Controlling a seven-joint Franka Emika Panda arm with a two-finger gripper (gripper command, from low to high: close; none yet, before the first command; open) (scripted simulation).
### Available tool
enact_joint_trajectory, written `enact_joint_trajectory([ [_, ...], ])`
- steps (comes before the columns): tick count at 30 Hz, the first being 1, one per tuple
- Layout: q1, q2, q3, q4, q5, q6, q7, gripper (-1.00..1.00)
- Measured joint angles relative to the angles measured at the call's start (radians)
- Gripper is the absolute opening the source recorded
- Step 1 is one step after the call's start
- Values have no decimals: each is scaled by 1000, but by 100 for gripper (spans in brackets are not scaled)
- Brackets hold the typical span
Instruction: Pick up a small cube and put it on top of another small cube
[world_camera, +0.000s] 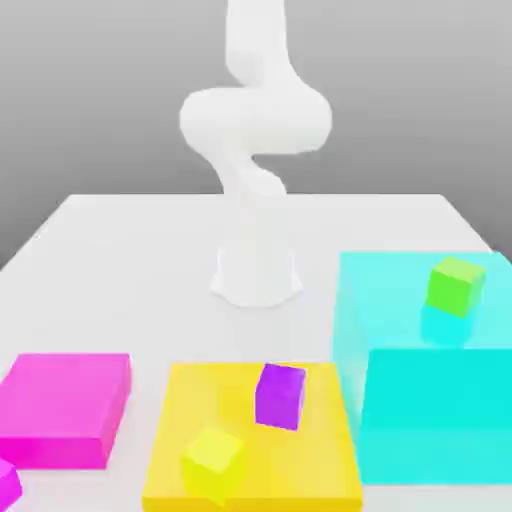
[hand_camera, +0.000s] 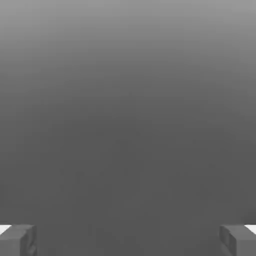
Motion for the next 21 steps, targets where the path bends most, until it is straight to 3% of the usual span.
enact_joint_trajectory([
  [21, -139, 769, -224, 97, 150, 168, -164, 0],
])
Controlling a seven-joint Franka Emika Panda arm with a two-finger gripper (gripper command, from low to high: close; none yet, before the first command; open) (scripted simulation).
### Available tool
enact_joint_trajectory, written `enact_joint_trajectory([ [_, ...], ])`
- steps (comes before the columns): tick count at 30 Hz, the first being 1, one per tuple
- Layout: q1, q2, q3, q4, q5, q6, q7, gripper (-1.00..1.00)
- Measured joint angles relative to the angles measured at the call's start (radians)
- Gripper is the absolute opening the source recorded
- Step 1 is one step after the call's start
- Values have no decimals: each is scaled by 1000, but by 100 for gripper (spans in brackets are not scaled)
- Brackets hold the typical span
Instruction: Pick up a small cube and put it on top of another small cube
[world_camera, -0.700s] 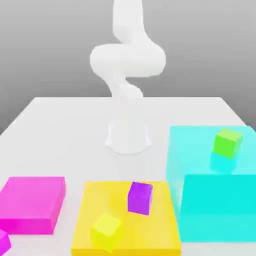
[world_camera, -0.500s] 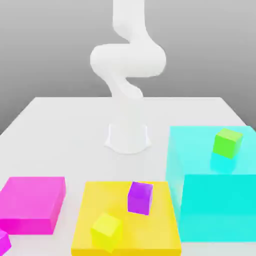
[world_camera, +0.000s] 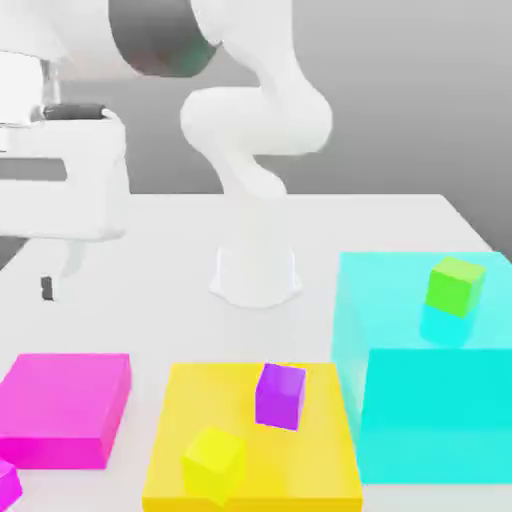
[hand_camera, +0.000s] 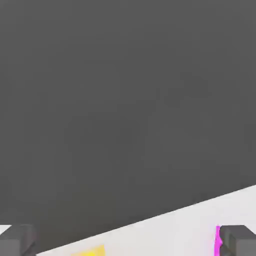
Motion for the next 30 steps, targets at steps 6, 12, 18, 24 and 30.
enact_joint_trajectory([
  [6, -67, 220, -19, 28, 53, 46, -53, 0],
  [12, -145, 438, -14, 61, 99, 117, -99, 0],
  [18, -178, 537, 23, 85, 135, 187, -125, -100],
  [24, -163, 487, 3, 72, 115, 149, -111, -100],
  [30, -63, 273, 7, -37, -12, 58, -147, -100],
])
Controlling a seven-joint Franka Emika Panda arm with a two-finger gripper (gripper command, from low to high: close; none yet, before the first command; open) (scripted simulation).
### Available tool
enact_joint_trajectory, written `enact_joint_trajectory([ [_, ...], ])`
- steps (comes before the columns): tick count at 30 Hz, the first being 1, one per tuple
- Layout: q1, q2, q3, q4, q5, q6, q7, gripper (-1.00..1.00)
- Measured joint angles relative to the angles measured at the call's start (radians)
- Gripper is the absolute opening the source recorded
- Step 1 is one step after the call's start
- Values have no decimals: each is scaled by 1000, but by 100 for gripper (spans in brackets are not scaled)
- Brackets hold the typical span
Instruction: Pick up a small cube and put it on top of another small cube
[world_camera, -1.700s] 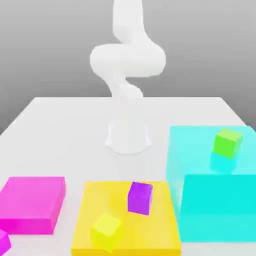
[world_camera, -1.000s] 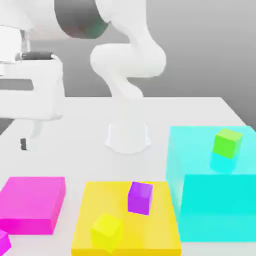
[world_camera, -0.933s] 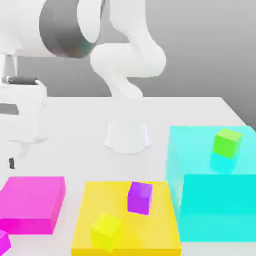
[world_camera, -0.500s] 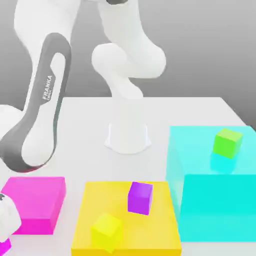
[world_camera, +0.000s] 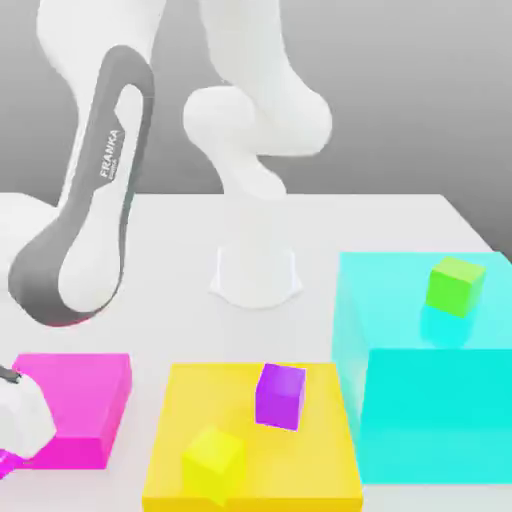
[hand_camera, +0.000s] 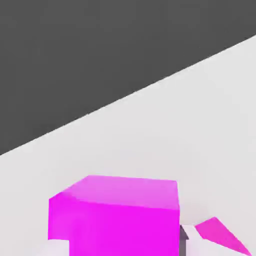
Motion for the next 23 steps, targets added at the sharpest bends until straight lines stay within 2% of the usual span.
enact_joint_trajectory([
  [7, 130, -247, 101, -171, -123, -65, -157, -100],
  [15, 297, -514, 183, -367, -155, -133, -417, -100],
  [17, 321, -523, 197, -403, -150, -107, -462, -100],
  [20, 329, -443, 200, -433, -144, 3, -479, -100],
  [21, 329, -417, 200, -441, -145, 37, -479, 100],
  [23, 330, -417, 200, -441, -145, 37, -479, 100],
])
